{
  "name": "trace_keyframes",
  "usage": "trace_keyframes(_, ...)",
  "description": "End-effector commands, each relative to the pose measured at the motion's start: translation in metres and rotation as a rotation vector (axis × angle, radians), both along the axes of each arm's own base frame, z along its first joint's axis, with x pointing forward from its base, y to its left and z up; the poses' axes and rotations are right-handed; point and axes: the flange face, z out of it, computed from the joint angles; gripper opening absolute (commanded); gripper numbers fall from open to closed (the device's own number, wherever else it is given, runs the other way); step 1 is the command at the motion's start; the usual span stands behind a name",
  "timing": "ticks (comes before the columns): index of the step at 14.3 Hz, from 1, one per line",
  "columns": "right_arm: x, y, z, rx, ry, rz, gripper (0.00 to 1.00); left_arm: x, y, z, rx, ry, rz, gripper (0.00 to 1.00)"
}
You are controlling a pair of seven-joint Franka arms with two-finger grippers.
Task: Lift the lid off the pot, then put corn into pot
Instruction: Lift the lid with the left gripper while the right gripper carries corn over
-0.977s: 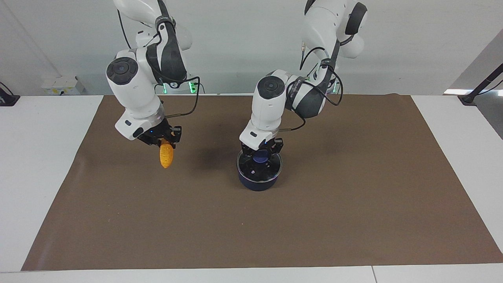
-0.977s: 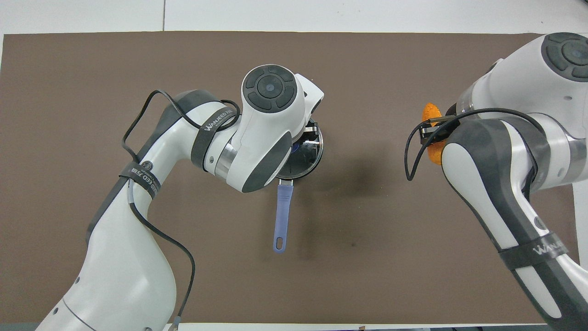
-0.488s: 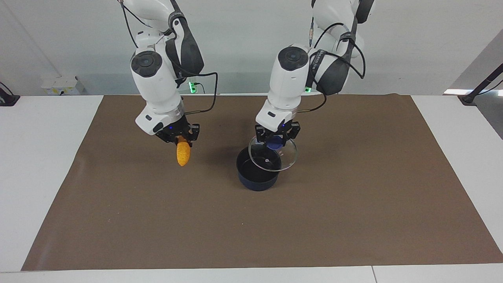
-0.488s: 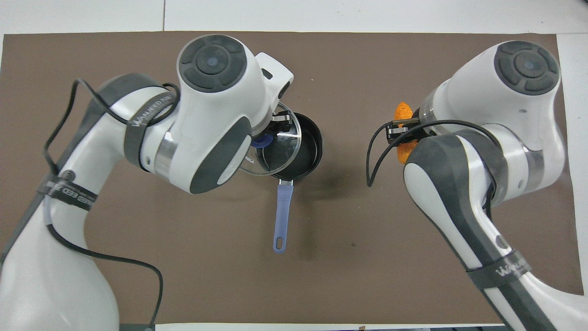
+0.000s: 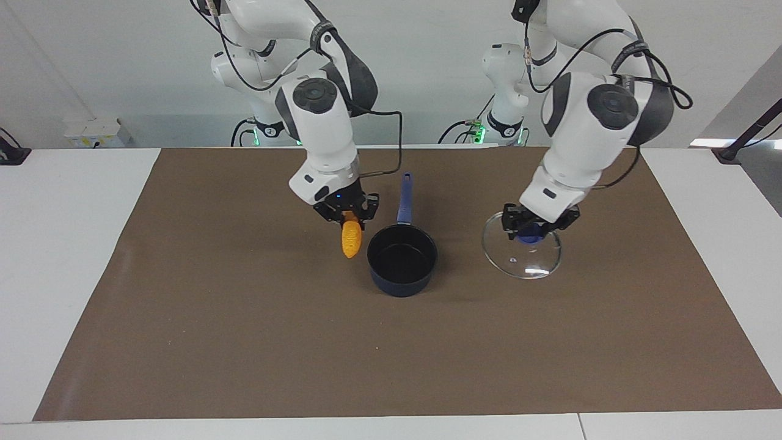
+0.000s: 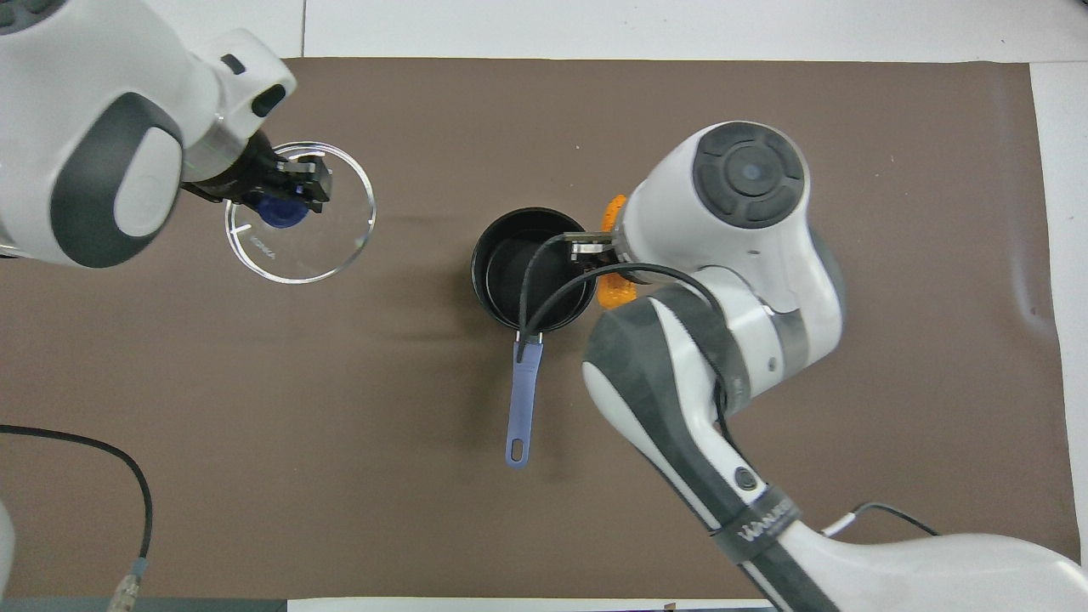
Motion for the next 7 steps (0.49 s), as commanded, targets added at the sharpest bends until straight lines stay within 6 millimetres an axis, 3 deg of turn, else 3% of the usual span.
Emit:
trace_keyframes(1,0.018,0.052,-0.039,-0.036,0.02,-0.013,0.0,-0.008,0.078,-0.014,-0.025,0.003,-0.082,0.02)
trace_keyframes(2,0.014,0.063,-0.05,-0.048,0.014,0.009,0.0,-0.008,0.102,-0.027,-0.032,-0.012,-0.091,0.02)
trace_keyframes(4,0.017,0.073,-0.069,-0.033,-0.01,0.007,0.0,-0.012,0.125,-0.061,-0.032,-0.029,-0.12,0.02)
trace_keyframes(7,0.009,0.07,-0.096,-0.06,0.038,-0.002,0.0,-0.026,0.149,-0.105,-0.026,-0.068,-0.102,0.01)
